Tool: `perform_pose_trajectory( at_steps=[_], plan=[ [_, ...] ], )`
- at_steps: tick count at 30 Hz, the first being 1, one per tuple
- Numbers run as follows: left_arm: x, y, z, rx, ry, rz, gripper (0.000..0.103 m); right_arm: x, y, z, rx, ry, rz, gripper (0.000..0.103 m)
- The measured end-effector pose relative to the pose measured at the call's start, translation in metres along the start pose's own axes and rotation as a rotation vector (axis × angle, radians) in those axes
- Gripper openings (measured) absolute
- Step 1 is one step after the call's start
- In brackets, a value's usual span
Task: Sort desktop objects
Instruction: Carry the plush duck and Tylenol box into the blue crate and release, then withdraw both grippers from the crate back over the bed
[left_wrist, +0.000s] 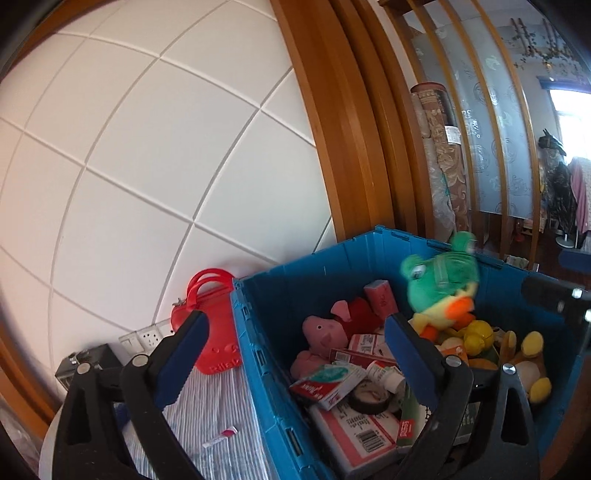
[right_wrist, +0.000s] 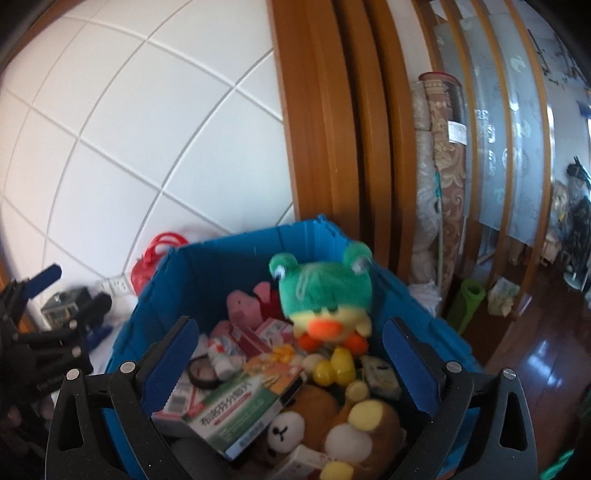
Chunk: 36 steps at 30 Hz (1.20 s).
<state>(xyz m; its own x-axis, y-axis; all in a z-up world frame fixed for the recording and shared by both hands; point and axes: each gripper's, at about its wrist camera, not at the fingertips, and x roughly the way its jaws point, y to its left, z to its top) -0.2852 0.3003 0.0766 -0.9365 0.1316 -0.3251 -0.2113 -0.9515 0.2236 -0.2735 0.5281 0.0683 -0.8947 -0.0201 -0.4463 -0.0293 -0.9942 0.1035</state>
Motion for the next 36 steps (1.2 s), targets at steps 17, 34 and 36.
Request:
perform_pose_trajectory(
  at_steps=[17,34,36],
  plan=[
    [-0.022,0.03,-0.033,-0.043,0.028,0.058,0.097,-0.001,0.029,-0.018,-0.015,0.032,0.11,0.102],
    [-0.048,0.131,-0.105,-0.15,0.074,0.139,0.097,-0.011,0.13,-0.018,-0.111,0.004,0.265,0.102],
    [-0.05,0.156,-0.121,-0.164,0.093,0.152,0.097,-0.012,0.16,-0.018,-0.136,0.002,0.302,0.102]
  ],
)
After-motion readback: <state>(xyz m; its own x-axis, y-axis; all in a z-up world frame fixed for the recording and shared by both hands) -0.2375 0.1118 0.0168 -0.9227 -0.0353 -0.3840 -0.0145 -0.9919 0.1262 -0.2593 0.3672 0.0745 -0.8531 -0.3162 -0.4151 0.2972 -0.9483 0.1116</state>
